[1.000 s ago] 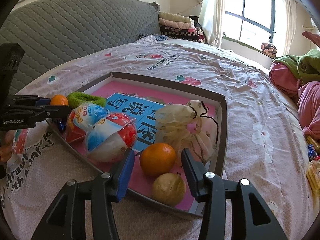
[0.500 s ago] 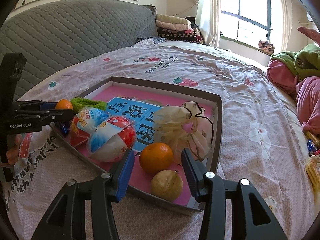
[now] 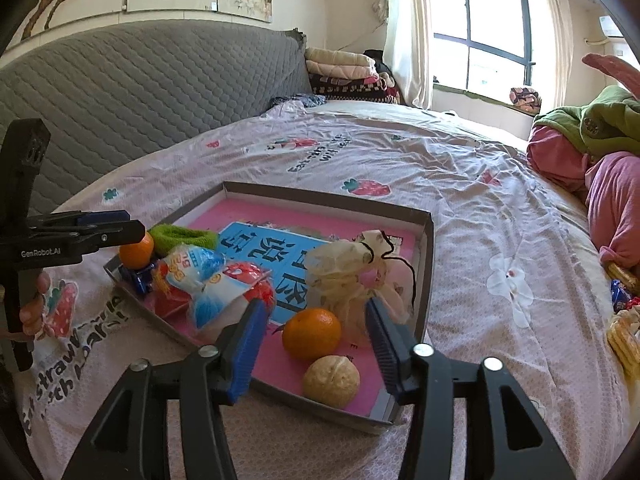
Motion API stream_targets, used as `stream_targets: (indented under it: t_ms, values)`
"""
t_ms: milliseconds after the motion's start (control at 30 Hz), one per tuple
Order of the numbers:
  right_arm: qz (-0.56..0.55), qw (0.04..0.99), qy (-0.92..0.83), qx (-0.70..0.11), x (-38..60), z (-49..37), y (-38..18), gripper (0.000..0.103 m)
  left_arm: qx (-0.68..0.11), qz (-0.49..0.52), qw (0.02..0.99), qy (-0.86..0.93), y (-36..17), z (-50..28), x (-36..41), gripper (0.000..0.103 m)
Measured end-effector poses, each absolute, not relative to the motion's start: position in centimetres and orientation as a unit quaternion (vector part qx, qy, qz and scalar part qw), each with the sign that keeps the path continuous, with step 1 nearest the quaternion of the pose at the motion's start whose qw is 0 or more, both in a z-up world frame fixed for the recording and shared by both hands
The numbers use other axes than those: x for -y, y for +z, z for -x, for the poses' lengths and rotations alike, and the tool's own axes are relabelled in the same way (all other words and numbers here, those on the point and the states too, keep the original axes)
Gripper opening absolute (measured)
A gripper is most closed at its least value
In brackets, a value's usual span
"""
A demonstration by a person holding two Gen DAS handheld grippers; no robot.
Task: Organize objects
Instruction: 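Open both tools and withdraw them from the tray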
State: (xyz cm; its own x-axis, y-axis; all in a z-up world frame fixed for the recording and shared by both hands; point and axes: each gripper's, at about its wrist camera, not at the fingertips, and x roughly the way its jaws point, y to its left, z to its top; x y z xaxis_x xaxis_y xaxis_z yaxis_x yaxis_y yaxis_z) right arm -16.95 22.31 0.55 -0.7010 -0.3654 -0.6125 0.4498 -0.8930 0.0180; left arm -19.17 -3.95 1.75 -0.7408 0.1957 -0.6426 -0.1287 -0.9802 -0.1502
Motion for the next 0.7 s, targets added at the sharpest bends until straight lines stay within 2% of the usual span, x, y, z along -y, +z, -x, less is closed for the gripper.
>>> stream_targets:
  t_ms: [367, 533, 700]
  values:
    - [-0.288, 0.224, -0.929, -0.064, -22.1, 15.7, 1.8, 0.059, 0.060, 0.342, 0.071, 0.935, 2.6, 18.6, 5.1, 0.065]
    - [-0.279, 0.225, -0.932, -0.044, -22.1, 14.5, 2.6, 0.064, 0.068, 0.334, 0.063, 0.938, 3.3, 17.5, 4.6, 0.075]
    - [-0.269, 0.219, -0.937, -0.038, -22.0, 13.1, 3.2, 0.066, 0.067, 0.338, 0.055, 0.937, 3.6, 15.9, 3.6, 0.075]
